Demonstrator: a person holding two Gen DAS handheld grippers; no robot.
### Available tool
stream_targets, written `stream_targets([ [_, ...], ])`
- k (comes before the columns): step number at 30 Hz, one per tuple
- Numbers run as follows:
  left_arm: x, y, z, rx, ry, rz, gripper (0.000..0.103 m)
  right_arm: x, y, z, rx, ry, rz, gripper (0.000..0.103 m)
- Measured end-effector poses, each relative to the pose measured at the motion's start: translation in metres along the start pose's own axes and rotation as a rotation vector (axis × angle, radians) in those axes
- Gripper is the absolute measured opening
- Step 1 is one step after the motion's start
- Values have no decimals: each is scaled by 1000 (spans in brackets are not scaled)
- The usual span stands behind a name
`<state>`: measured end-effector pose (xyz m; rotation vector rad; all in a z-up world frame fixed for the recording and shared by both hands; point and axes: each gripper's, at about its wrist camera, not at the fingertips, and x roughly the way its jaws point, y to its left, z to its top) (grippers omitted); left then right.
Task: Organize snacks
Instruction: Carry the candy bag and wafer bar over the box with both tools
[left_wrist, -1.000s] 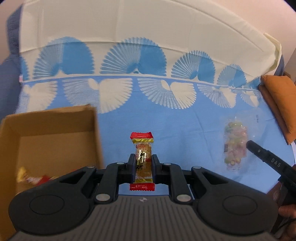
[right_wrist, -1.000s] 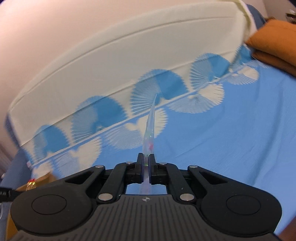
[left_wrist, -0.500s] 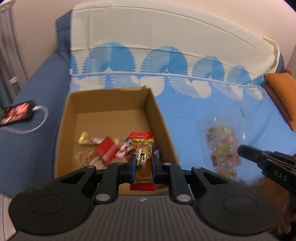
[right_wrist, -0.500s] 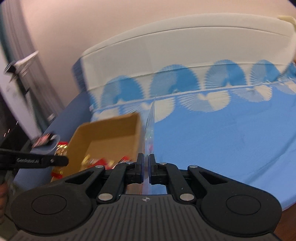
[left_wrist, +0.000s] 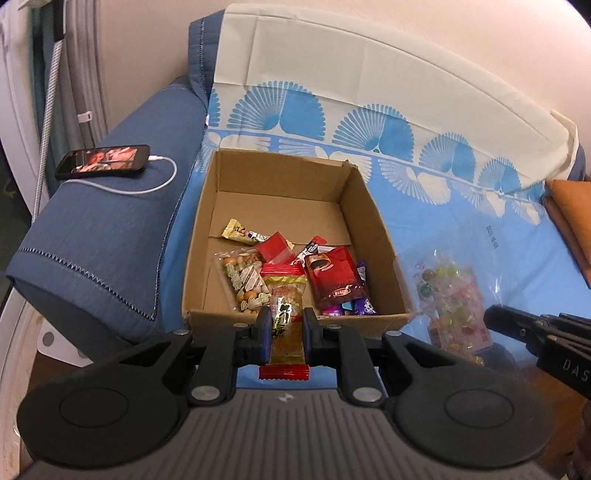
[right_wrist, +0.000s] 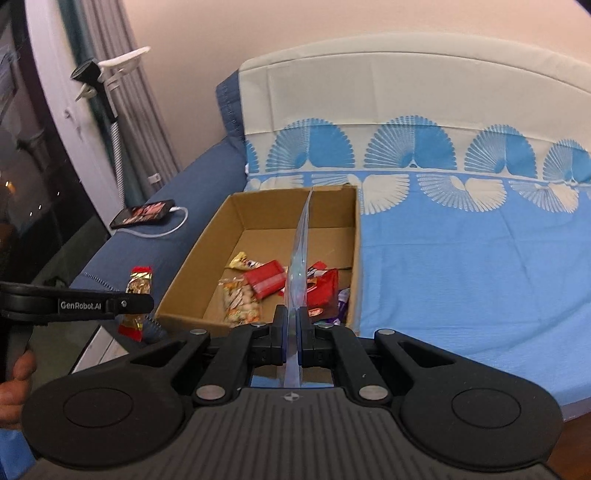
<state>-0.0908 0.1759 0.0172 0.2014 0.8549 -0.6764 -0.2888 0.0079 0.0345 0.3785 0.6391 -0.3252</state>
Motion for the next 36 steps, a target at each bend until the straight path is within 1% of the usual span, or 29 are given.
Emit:
stream_targets([
  [9,-9,6,-6,-29,-18,-21,18,-2,19,-1,-66,10,-3,5],
  [30,-2,8,-5,-40,-3,-26,18,6,20,0,-73,45,-6,5],
  [36,1,11,3,-38,-9,-30,18,11,18,4,-71,44,-9,5],
])
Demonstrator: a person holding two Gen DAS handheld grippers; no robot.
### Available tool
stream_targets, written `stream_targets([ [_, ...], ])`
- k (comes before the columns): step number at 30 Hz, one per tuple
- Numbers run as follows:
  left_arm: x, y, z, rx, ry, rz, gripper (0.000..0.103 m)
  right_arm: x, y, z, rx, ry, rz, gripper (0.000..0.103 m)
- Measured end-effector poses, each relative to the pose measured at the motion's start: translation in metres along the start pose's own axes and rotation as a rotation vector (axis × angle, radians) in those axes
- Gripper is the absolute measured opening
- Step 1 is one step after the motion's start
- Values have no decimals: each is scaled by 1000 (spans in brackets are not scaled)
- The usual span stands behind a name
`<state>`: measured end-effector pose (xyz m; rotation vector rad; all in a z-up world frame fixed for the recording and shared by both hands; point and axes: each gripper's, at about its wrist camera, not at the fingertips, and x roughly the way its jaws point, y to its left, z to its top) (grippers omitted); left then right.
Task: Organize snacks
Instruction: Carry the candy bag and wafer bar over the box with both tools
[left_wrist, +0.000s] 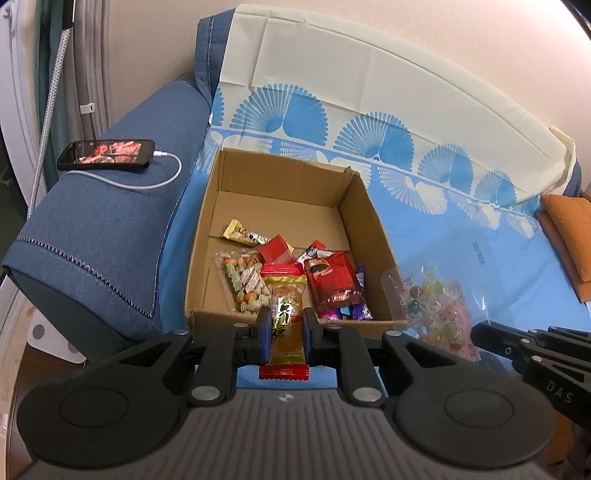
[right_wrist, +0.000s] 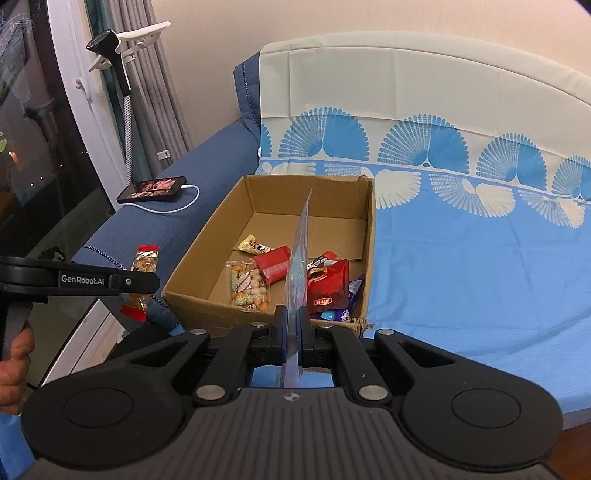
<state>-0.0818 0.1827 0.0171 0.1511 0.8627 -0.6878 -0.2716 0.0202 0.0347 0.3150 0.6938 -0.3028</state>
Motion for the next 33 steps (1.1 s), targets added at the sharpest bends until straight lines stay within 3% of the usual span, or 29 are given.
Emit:
stream_targets([
  [10,14,-1,37,29,-31,-50,18,19,-2,27,-13,-25,-6,5],
  [17,42,1,65,30,-34,-49,18,54,-4,50,-3,-13,9,5],
  [33,165,10,109,46,98,3,18,174,-25,97,94,86,51,6],
])
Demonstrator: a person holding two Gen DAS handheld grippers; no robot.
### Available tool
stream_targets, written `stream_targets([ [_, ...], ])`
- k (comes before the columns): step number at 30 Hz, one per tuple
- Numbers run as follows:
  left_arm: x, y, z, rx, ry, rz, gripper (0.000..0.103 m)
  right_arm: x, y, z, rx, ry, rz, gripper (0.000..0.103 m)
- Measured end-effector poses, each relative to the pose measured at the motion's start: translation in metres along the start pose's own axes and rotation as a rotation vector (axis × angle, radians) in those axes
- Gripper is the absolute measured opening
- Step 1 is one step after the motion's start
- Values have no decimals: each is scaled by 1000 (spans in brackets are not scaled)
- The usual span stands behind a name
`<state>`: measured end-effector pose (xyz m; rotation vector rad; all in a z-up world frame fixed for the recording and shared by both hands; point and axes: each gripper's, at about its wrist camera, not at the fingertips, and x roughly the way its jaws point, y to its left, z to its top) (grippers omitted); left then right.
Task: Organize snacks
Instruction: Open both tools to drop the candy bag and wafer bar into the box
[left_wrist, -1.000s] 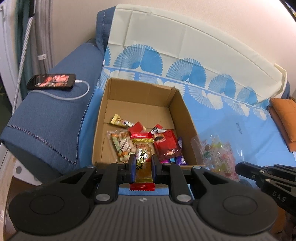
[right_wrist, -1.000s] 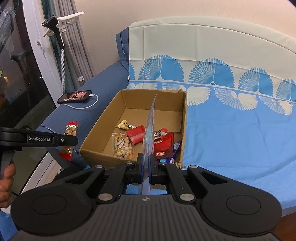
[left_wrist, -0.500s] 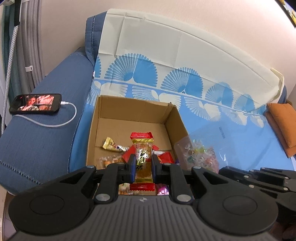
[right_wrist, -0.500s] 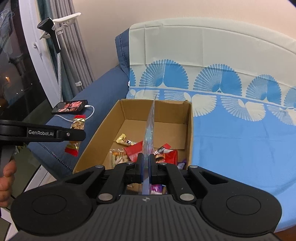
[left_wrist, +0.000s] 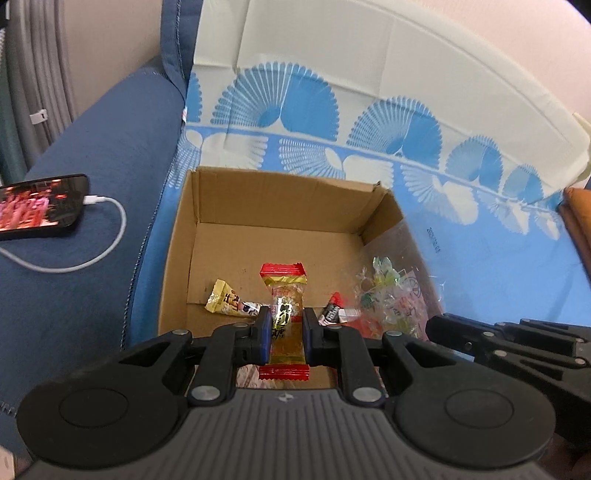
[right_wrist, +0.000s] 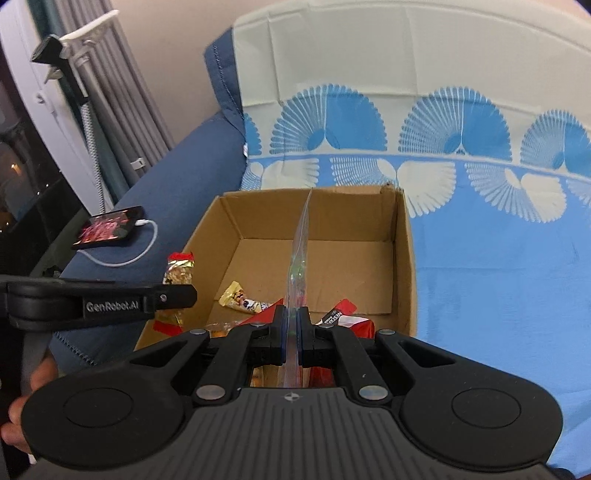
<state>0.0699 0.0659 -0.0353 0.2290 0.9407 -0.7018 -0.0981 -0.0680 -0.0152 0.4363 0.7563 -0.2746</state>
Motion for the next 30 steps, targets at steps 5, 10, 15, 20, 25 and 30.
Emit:
stream_targets([
  [5,32,1,7,13,40,11,18,27,-10,4,30,37,4,6],
  [10,56,1,11,33,73,63,94,48,-21,8,69,72,-5,17],
  [15,54,5,4,46,53,134,103,44,-20,8,17,16,-134,85],
  [20,37,-1,-18,96,78,208,103,25,-14,-7,-21,24,-133,91],
  [25,4,-5,-47,87,77,242,103,-8,-2,-29,-23,9,-140,97],
  [30,-29,-13,-74,64,60,240,103,-42,12,-57,-57,-22,-177,97],
])
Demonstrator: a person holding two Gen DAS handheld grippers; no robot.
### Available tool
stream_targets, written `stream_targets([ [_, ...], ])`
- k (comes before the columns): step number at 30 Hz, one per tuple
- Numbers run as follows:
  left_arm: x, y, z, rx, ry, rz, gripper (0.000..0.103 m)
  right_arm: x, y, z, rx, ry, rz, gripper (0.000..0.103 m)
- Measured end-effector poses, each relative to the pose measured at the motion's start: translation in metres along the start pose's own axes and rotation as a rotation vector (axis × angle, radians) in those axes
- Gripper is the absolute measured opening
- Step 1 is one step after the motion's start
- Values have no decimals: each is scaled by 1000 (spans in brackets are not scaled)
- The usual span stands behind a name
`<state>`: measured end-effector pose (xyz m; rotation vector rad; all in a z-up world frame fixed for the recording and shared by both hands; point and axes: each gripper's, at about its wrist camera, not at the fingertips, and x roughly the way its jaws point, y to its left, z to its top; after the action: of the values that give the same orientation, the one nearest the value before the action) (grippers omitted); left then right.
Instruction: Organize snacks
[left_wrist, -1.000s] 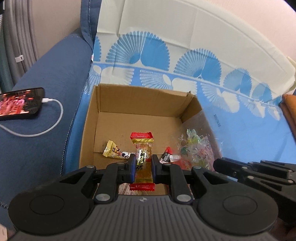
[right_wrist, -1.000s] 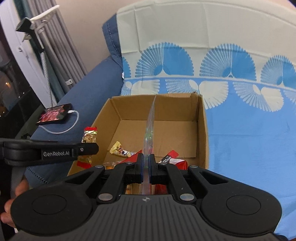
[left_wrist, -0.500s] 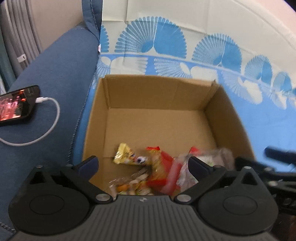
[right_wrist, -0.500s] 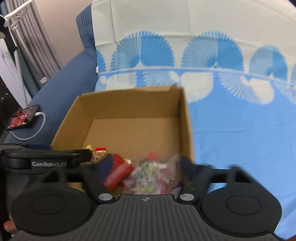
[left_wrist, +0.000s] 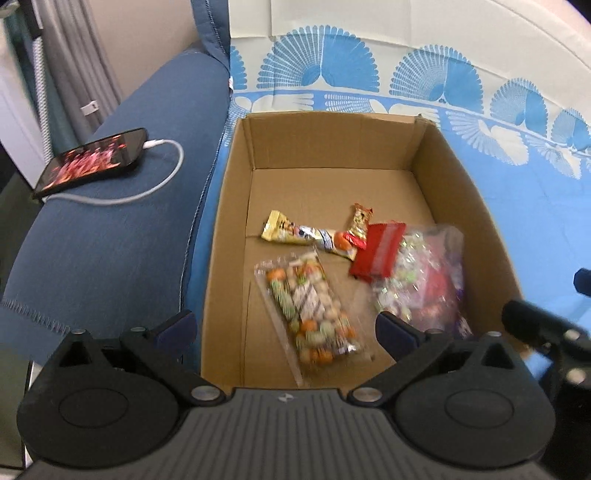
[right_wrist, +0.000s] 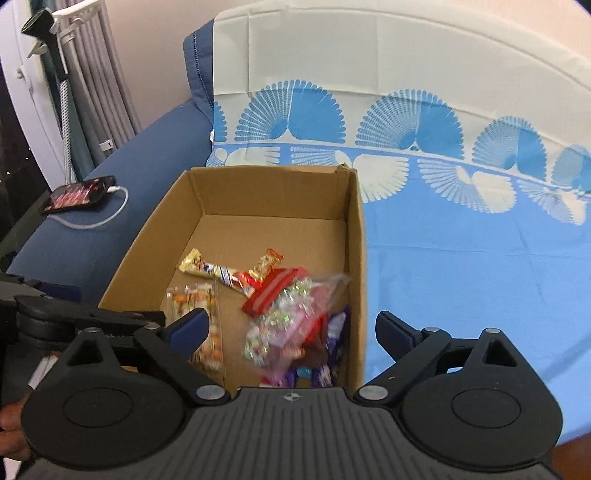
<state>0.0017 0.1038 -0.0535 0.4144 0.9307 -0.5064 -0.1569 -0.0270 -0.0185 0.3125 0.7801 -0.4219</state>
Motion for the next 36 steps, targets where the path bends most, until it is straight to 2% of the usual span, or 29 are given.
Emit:
stream_targets([
  [6,-25,-5,-28,0,23,7,103,-29,11,-29,-31,-28,-48,98],
  [10,-38,-8,-40,-1,19,49,103,-46,14,-40,-41,-62,-68,99],
  [13,-47,-10,-51,-10,18,72,103,-53,17,-49,-45,-59,-67,99],
  [16,-52,-8,-60,-45,22,53,103,-58,19,-58,-44,-39,-67,99],
  [19,-63,-6,-69,-77,-14,39,103,-63,21,-66,-53,-21,-62,103],
  [22,-73,-10,-75,-54,-45,72,103,-70,23,-71,-63,-21,-54,103],
  [25,-82,-13,-81,-38,-58,89,103,-74,23,-75,-61,-15,-50,103],
  [30,-91,-13,-89,-45,-58,76,103,-80,20,-80,-35,-14,-49,103],
  [36,-96,-15,-94,-35,-68,83,103,-89,21,-84,-43,-47,-70,103],
])
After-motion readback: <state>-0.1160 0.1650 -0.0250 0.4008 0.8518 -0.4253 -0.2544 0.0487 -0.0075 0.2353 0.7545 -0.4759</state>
